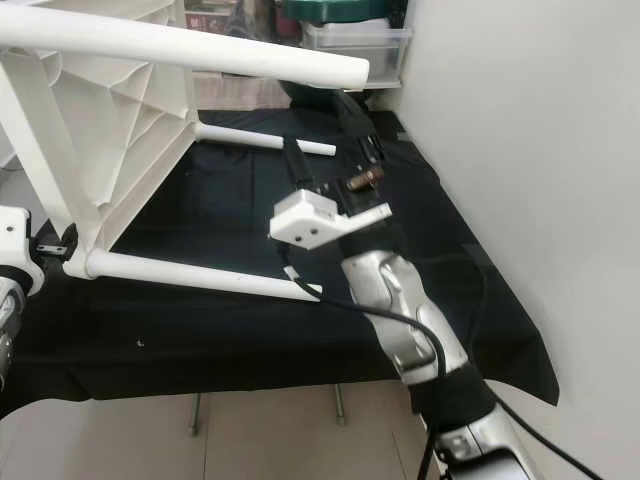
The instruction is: Building children table
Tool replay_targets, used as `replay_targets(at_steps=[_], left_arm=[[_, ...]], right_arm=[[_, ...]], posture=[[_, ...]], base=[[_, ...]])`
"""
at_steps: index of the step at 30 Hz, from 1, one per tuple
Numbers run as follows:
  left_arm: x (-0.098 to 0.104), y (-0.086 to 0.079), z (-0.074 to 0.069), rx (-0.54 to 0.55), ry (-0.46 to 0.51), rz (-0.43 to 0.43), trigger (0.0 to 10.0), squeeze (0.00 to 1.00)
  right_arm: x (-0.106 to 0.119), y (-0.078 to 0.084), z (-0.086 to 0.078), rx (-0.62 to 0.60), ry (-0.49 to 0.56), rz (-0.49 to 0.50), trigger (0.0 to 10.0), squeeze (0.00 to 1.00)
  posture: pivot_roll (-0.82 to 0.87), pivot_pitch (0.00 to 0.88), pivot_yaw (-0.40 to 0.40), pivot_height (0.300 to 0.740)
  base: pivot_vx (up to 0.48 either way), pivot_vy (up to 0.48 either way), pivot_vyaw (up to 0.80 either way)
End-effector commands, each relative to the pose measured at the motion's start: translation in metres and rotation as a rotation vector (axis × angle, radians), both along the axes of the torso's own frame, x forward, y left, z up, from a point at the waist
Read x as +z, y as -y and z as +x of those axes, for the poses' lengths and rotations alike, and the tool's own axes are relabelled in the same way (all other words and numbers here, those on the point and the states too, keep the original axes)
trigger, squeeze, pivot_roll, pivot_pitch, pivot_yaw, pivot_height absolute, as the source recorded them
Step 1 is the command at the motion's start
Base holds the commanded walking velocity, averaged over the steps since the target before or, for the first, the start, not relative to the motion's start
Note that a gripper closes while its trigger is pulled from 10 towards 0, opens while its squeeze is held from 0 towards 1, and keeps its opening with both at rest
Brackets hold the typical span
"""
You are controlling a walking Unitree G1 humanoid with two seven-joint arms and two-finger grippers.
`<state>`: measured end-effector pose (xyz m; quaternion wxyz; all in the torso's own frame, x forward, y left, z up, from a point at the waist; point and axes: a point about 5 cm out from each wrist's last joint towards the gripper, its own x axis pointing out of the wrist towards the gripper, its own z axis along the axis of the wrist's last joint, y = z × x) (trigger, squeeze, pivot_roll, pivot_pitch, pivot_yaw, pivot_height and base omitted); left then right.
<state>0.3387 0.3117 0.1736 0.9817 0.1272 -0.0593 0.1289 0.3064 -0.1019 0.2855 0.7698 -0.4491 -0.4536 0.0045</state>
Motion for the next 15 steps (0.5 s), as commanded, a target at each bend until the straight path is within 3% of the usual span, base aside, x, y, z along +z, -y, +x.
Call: replay_targets(at_steps=[1, 15], left_arm=[[-0.003, -0.001, -0.001, 0.007, -0.01, -0.008, 10.0, 0.0], [-0.008, 0.01, 0.005, -0.031, -0.025, -0.016, 10.0, 0.0]], right_arm=[[0.001, -0.004, 0.002, 0.016, -0.005, -0.039, 10.0, 0.0], [0.02, -0.015, 0.014, 0.041, 0.006, -0.156, 10.0, 0.0]], posture=[[-0.06, 0.0, -0.025, 0.74], [-0.07, 0.0, -0.023, 0.74]], base=[[0.0, 0.0, 0.0], [0.0, 0.0, 0.0]])
